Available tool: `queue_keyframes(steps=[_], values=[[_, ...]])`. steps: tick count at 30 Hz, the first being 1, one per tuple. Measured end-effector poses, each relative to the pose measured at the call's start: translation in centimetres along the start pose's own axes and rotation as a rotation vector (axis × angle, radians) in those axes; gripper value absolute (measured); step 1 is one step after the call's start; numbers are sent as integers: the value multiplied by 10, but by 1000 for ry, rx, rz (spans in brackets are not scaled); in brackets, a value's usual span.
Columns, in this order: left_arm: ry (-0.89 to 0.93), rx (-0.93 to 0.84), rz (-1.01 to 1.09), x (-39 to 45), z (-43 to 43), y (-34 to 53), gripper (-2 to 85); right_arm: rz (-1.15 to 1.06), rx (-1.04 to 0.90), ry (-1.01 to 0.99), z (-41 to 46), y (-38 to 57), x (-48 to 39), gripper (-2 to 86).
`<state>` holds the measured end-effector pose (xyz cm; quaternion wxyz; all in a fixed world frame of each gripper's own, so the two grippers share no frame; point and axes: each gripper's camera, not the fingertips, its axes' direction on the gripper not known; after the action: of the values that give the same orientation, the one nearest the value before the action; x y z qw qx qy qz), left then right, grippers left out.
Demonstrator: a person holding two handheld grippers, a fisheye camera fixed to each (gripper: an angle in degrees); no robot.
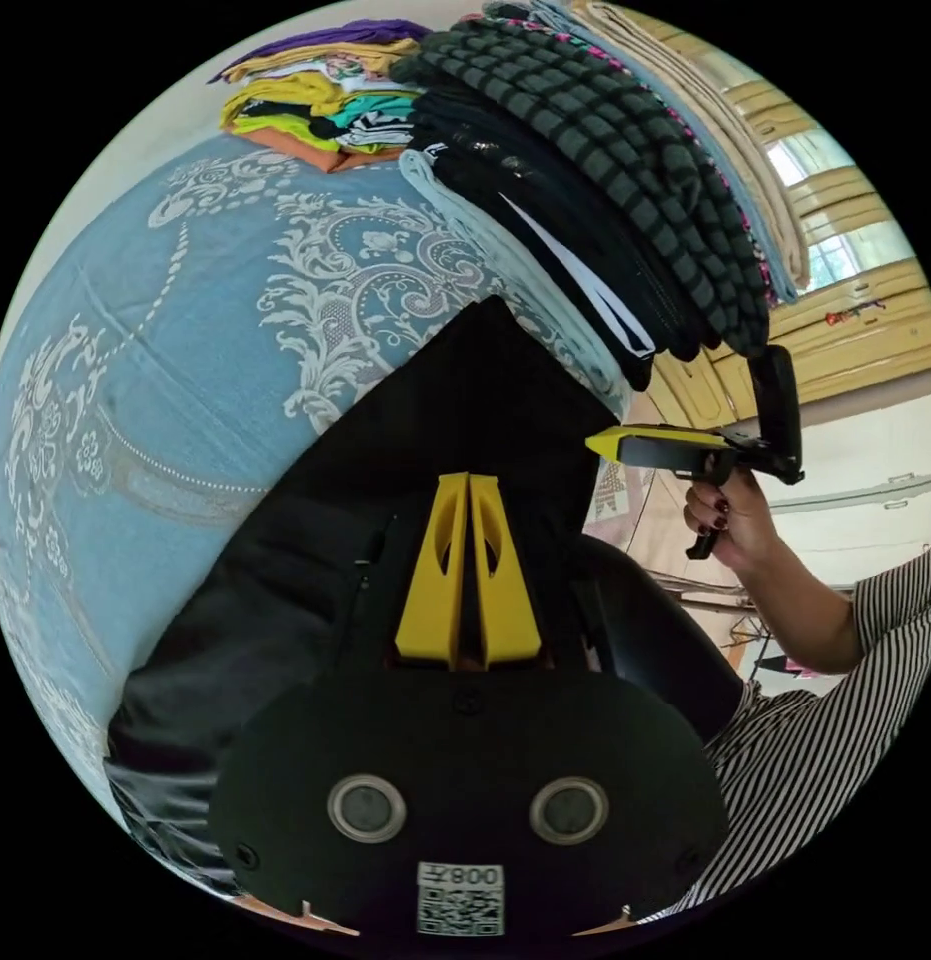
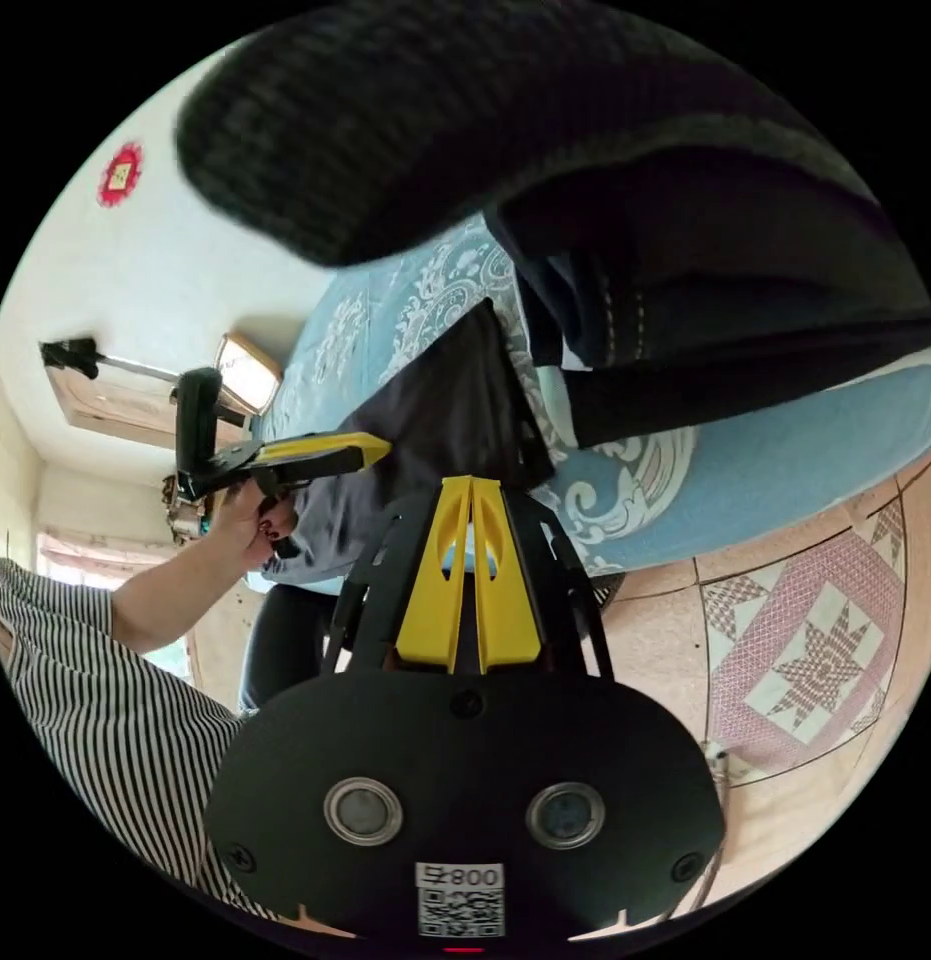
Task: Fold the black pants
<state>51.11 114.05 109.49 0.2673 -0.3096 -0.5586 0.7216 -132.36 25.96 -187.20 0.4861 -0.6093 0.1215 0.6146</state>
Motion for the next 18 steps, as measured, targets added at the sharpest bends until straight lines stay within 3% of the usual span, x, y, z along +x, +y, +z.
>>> queue_keyframes(steps=[7, 12, 18], values=[[-94, 120, -170, -73, -48, 177, 1, -145, -10, 194, -5, -10, -105, 0], [-58, 31, -448, -159, -27, 320, 2, -411, -115, 44, 51, -42, -233, 0], [-96, 253, -580, -234, -69, 436, 10, -674, -246, -93, 140, -89, -382, 0]])
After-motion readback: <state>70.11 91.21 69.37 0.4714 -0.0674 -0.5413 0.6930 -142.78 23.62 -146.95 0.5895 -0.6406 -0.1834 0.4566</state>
